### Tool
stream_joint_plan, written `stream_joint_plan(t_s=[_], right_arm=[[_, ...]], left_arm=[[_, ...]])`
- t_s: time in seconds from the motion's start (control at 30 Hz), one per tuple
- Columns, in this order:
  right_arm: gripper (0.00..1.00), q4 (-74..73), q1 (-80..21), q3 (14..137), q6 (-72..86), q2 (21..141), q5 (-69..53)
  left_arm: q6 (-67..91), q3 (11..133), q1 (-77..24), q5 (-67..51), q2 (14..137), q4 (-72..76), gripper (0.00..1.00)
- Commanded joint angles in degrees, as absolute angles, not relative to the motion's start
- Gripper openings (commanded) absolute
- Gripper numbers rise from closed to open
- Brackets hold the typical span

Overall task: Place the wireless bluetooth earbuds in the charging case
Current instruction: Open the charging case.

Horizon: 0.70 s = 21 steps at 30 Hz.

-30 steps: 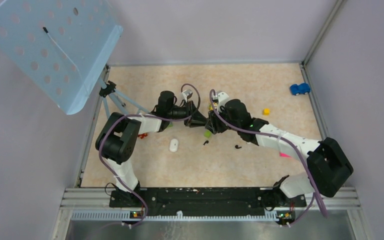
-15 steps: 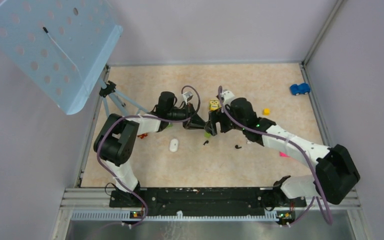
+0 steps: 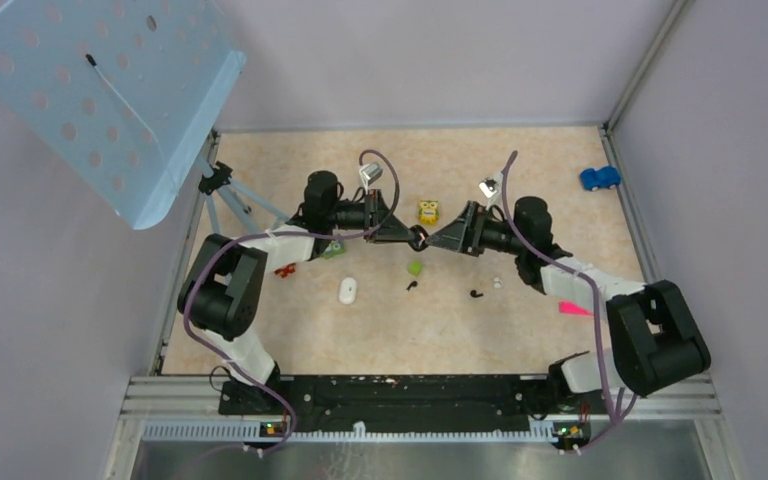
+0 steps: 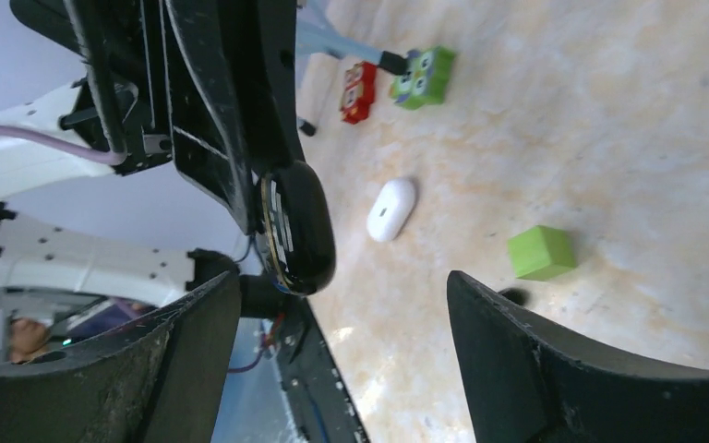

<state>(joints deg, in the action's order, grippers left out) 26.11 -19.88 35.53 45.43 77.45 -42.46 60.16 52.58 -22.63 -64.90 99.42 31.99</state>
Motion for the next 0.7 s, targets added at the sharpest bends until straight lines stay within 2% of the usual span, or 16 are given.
stream_joint_plan(t_s=[0.0,0.13,0.2,0.33,0.67], right_arm=[[0.79,49.0,-20.0,33.7,58.8,80.5,-52.5],[0.67,69.9,-19.7,32.1,72.4,87.1,-55.7],[0.53,79.9,-19.5,31.6,79.1,91.0,-56.2],[0.47,95.5,-19.6,31.8,88.4,98.1,-55.4],[0.26,98.2,-18.7,33.0,91.3,99.5,-54.5]], left_arm=[[62.3,52.3,-22.5,-66.9,95.7,41.3,0.0],[65.2,51.8,-22.6,-67.8,95.7,45.8,0.0],[65.8,51.8,-22.6,-67.9,95.5,46.5,0.0],[64.9,52.1,-22.6,-68.2,95.6,45.8,0.0],[64.8,52.9,-22.6,-69.9,96.4,47.0,0.0]])
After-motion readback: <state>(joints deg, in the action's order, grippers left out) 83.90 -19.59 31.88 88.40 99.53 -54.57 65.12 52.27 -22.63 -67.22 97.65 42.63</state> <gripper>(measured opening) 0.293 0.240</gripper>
